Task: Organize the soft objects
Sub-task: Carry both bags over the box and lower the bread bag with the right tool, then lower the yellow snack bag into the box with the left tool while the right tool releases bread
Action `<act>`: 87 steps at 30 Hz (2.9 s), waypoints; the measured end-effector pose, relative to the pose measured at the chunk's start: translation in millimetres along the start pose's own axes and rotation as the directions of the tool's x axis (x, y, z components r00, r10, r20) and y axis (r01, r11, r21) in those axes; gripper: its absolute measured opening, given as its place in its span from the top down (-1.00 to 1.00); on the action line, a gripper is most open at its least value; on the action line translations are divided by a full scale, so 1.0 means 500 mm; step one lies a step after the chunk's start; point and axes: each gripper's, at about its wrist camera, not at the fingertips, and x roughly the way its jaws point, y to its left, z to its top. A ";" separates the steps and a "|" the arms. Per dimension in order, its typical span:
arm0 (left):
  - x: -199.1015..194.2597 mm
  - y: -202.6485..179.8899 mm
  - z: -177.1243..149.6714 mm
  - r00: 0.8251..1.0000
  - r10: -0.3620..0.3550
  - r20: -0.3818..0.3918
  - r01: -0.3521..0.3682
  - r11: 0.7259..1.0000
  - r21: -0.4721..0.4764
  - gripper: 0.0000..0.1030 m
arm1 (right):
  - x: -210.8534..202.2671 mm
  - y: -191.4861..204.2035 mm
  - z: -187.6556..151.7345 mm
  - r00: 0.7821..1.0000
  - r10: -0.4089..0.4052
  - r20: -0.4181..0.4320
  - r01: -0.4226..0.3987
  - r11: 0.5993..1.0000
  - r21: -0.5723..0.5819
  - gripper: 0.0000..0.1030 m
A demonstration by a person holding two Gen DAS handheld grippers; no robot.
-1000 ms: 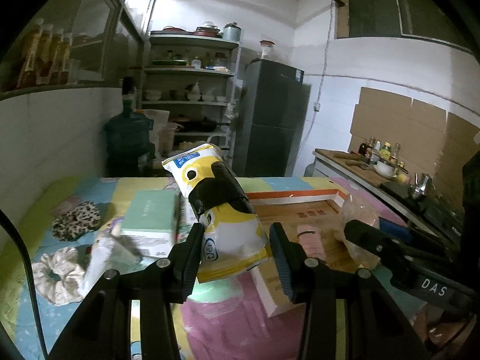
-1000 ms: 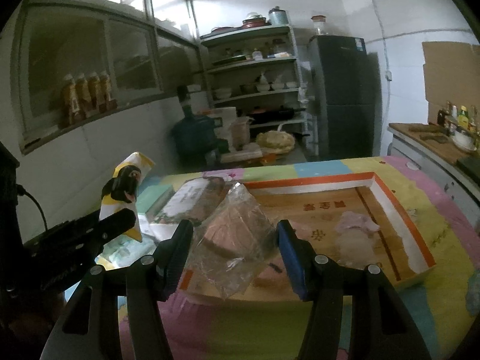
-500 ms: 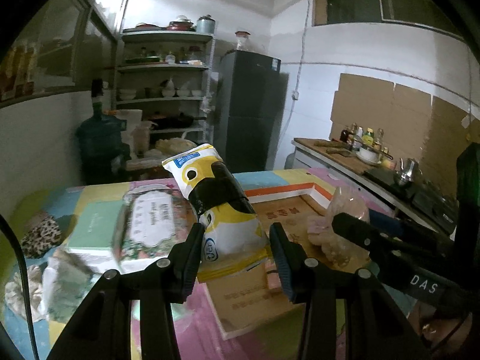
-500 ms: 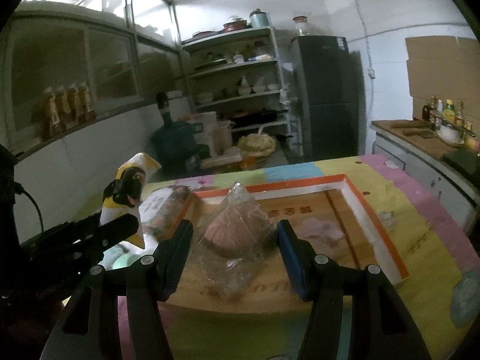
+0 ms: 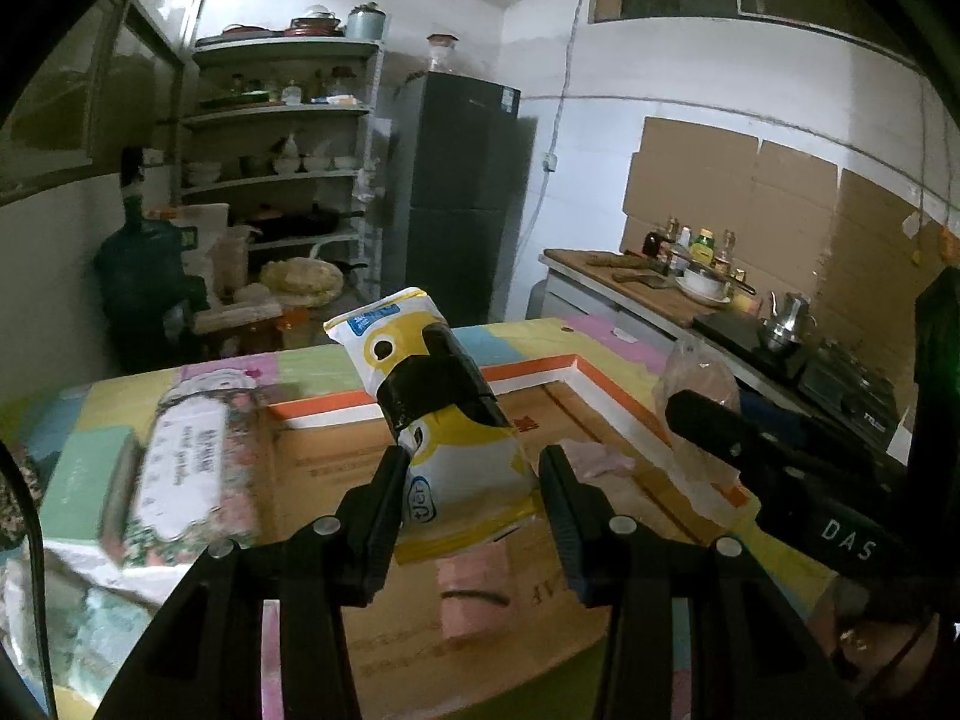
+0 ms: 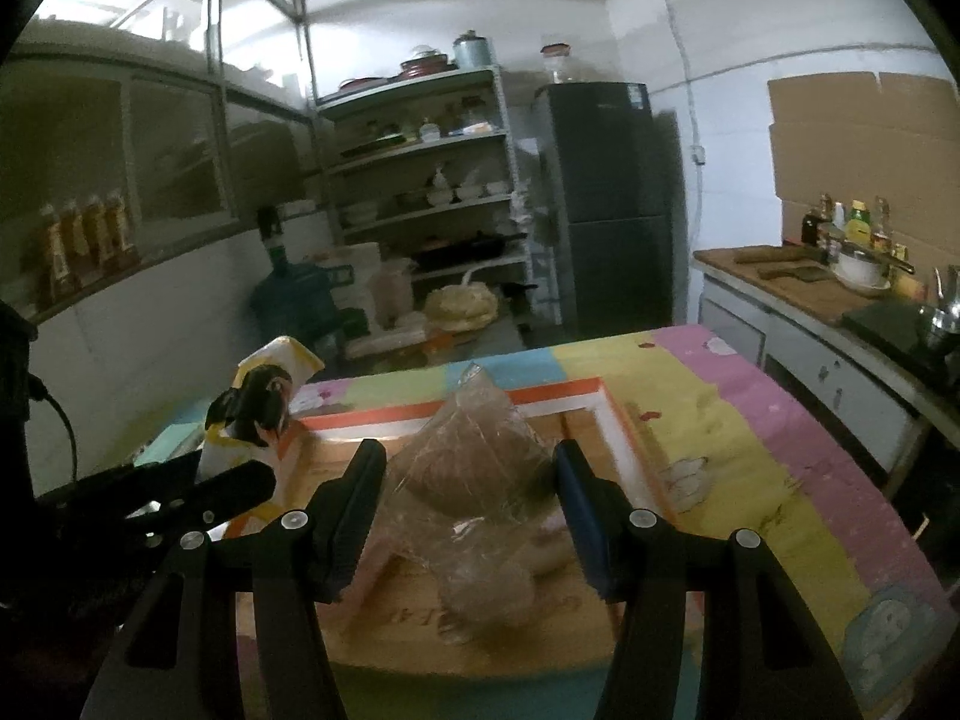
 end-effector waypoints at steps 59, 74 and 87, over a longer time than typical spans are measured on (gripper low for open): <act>0.260 -0.052 0.002 0.946 -0.102 -0.308 0.086 0.994 -0.065 0.11 | 0.160 -0.131 -0.009 0.982 -0.022 -0.190 0.026 0.999 0.019 -0.15; 0.257 -0.054 -0.004 0.950 -0.084 -0.301 0.064 0.995 -0.074 0.04 | 0.173 -0.140 -0.015 0.974 0.000 -0.227 0.011 0.999 0.047 -0.17; 0.225 -0.038 0.006 0.969 -0.057 -0.242 0.035 0.995 -0.093 -0.20 | 0.164 -0.138 -0.008 0.981 0.021 -0.193 -0.010 0.998 0.060 -0.29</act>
